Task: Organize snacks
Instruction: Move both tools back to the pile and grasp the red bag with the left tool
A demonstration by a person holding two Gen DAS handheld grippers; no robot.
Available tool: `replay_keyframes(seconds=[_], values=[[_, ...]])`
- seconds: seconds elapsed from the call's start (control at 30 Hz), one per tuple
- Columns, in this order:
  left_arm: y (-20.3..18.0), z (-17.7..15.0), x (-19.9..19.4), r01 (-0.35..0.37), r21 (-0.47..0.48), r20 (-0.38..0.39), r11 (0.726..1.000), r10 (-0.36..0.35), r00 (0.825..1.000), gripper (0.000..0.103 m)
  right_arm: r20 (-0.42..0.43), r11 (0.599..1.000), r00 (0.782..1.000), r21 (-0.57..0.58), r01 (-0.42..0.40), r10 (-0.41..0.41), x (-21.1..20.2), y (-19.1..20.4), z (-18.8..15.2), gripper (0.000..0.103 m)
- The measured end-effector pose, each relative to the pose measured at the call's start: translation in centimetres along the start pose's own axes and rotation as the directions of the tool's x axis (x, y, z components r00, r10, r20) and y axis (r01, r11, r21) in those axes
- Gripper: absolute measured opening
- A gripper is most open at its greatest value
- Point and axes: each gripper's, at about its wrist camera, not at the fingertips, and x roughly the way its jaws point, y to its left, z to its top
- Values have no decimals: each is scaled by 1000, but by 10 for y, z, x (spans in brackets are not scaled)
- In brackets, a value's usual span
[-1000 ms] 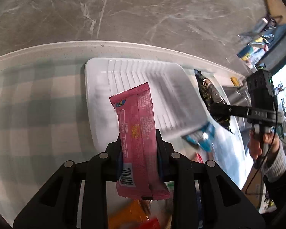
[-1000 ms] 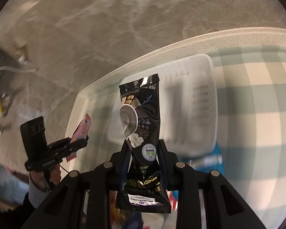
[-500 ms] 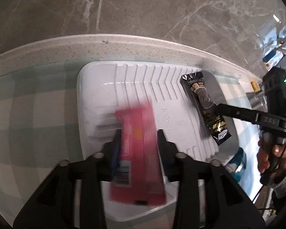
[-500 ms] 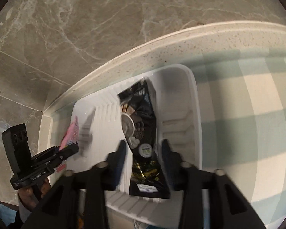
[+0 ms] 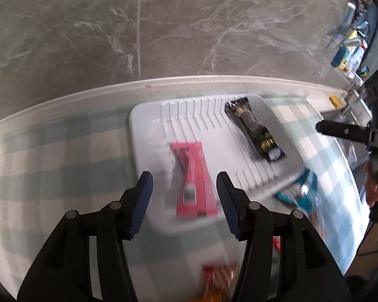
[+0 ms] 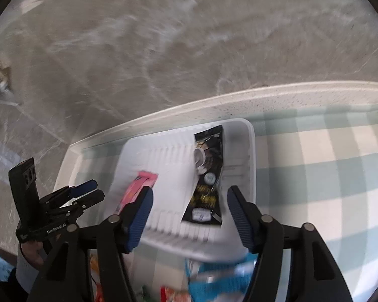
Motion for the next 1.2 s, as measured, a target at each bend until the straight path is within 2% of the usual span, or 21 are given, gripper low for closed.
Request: replay_keyframes(seconds=[0.23,0.33,0.57,0.83,1.0,1.2], values=[[-18,-72,-48,-26,-22,-33,999,25,999,51,-1,993,1000,-116,-2,2,-39,27,-56,70],[-29,-110,-59,-44,-36,-82,998,41,996,52,-40,985,999,-175,1,-8,-48,35,-90,71],[-49,-183,-72,-34,-103,-169,994,16,985,52,-175,964,984,-267,-7,-42,-45,46,-174,71],[-58,-216,-76,-70,-222,-220,973,20,975,52,-298,966,954,-255,-37,-42,-32,41,-231,71],[-57,-225,-78,-65,-289,-234,955,-5,972,55,-322,979,946,-200,-45,-22,-30,32,-240,69],[-55,-230,-73,-46,-385,-236,922,-51,970,56,-332,986,943,-162,-50,-7,-24,29,-242,65]])
